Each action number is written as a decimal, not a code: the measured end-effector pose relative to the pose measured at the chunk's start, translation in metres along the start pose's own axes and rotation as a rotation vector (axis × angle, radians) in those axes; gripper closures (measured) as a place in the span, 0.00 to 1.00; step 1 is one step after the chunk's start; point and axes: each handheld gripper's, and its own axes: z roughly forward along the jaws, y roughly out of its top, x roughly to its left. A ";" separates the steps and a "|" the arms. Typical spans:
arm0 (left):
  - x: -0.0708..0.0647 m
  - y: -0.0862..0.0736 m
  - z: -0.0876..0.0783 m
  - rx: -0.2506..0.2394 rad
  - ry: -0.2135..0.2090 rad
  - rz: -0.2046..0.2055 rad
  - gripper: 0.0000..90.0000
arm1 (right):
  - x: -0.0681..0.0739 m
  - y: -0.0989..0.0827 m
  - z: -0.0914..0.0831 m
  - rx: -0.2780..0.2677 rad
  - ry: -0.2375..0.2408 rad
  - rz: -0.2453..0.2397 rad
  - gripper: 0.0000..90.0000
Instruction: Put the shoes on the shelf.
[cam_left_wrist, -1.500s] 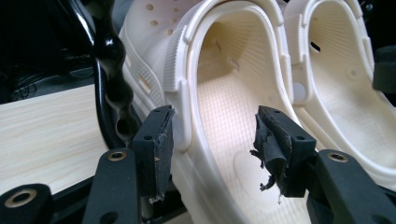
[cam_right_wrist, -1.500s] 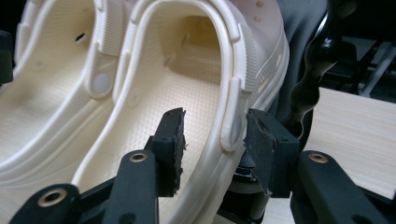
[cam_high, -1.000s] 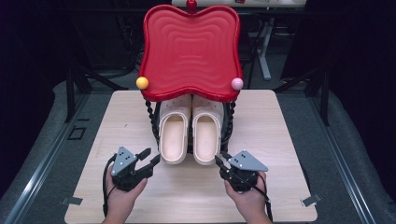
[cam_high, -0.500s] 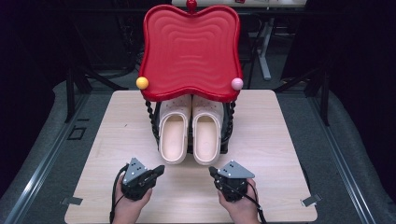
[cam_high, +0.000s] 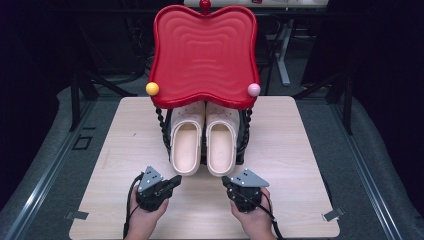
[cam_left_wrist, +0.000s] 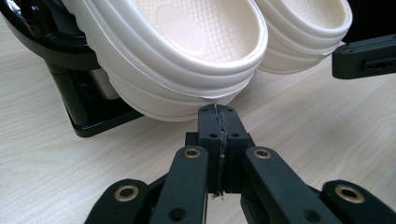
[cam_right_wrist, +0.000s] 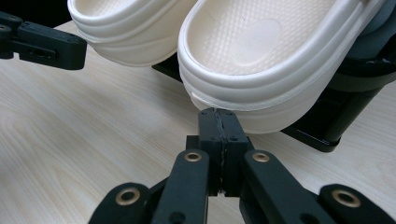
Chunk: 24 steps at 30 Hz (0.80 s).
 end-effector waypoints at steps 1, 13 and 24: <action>0.000 0.000 0.000 -0.001 0.005 0.000 1.00 | 0.000 0.000 0.000 0.001 -0.003 0.000 1.00; 0.008 0.013 0.000 -0.015 0.040 -0.016 1.00 | -0.009 0.008 -0.005 -0.011 -0.058 0.003 1.00; 0.017 0.027 0.010 -0.020 0.063 -0.009 1.00 | -0.018 0.024 0.001 -0.019 -0.083 -0.001 1.00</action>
